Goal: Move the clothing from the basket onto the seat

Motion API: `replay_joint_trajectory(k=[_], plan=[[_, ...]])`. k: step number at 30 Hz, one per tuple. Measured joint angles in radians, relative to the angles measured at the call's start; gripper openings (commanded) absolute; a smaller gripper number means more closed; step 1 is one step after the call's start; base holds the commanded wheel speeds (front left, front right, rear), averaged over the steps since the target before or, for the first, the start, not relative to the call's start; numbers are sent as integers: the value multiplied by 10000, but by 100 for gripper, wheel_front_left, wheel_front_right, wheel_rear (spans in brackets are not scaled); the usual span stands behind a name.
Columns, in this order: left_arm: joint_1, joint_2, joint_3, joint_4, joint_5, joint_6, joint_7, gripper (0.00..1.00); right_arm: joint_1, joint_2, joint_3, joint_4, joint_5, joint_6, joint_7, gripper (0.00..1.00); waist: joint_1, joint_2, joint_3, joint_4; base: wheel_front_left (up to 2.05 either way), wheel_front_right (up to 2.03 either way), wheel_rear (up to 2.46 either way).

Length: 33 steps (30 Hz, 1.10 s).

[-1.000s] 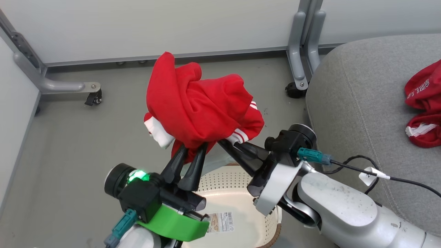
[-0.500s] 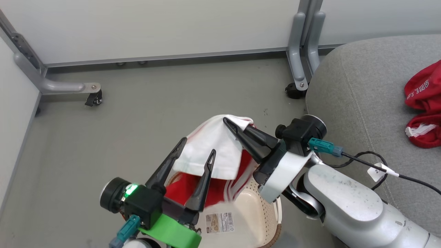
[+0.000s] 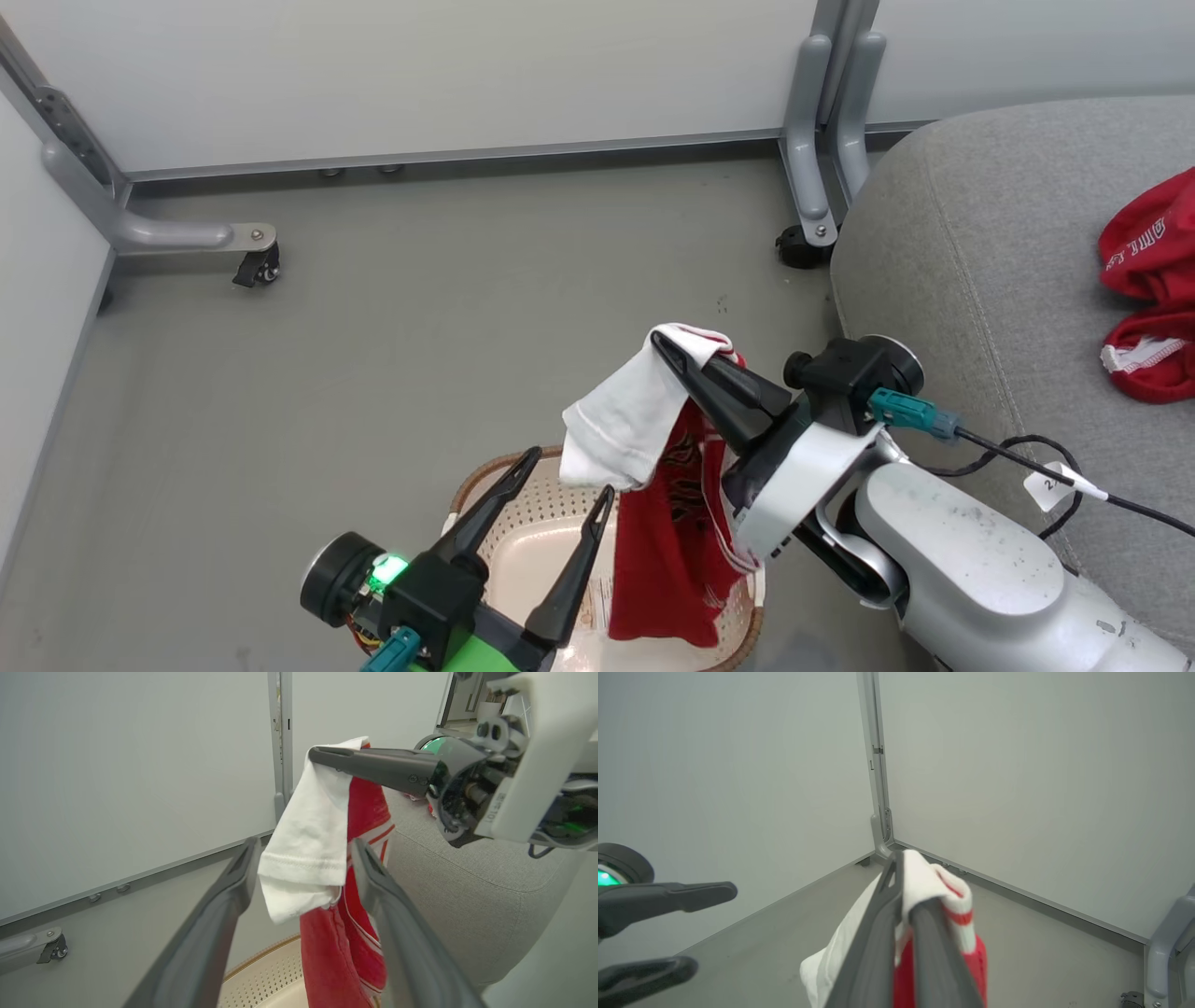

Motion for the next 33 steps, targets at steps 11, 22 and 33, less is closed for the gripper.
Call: replay_joint_trajectory(k=[11, 22, 33], plan=[[-11, 113, -50, -23, 52, 8, 44, 100, 60, -48, -247, 17, -94, 0, 0, 0, 0, 0, 136, -516, 0, 0, 0], [-371, 219, -148, -107, 105, -88, 245, 100, -73, -58, -650, 107, -261, 0, 0, 0, 0, 0, 370, -1732, 0, 0, 0], [-896, 272, -222, -167, 176, -211, 516, 100, 52, -159, -1866, 81, -456, 0, 0, 0, 0, 0, 824, -3182, 0, 0, 0]])
